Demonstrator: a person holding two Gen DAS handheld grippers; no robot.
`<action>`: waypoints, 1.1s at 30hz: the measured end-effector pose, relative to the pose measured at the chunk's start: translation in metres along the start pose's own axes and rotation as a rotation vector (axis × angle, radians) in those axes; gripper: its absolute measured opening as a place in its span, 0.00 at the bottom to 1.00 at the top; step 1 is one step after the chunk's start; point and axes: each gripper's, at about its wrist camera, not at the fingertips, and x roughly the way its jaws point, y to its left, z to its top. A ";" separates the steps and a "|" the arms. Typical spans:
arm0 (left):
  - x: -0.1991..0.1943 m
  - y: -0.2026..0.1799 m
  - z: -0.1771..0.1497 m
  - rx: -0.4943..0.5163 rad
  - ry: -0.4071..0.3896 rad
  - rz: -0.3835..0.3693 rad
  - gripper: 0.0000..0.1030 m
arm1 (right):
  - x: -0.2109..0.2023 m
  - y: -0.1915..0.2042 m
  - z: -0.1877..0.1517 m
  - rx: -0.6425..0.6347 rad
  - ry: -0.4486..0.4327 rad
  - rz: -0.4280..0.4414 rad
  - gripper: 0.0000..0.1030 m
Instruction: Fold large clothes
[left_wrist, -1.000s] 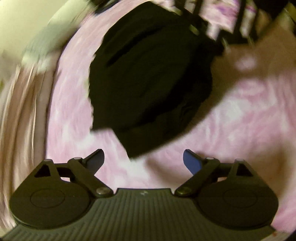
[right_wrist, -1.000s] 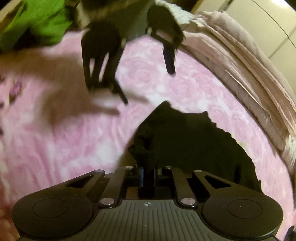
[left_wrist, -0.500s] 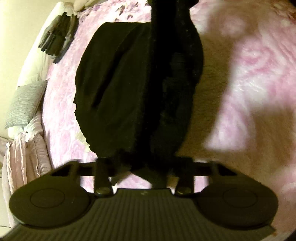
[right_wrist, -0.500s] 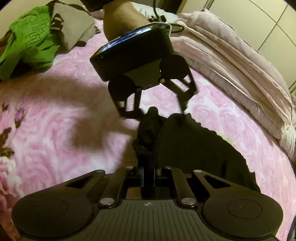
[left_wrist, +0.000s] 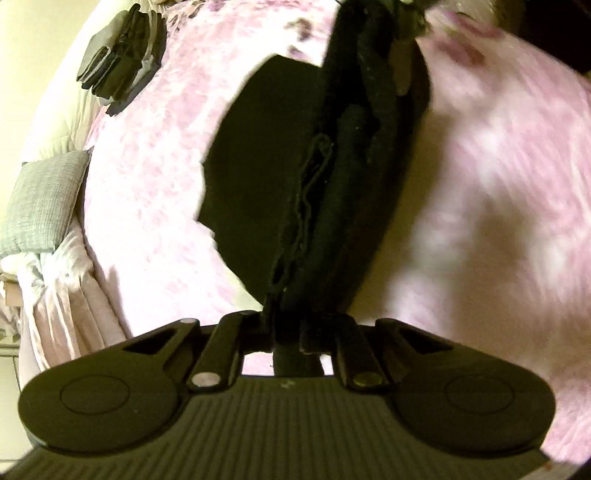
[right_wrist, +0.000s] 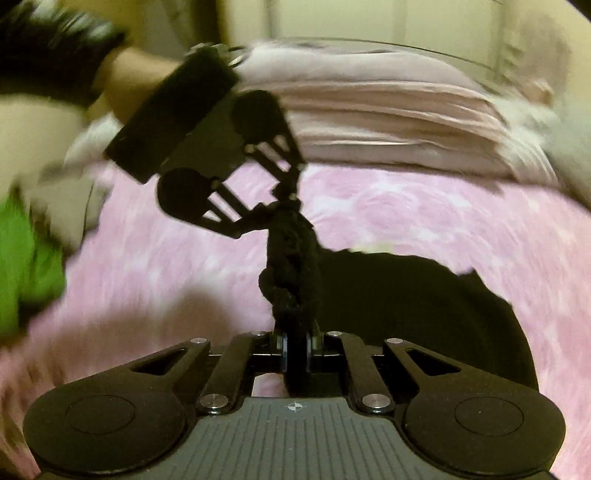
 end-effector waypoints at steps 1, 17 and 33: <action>0.003 0.017 0.010 0.009 0.000 -0.010 0.08 | -0.008 -0.019 0.002 0.054 -0.018 0.007 0.04; 0.222 0.156 0.142 0.014 0.097 -0.331 0.18 | 0.013 -0.301 -0.091 0.855 0.030 0.030 0.05; 0.189 0.192 0.065 -0.781 0.075 -0.311 0.32 | -0.025 -0.276 -0.083 0.861 -0.038 -0.116 0.16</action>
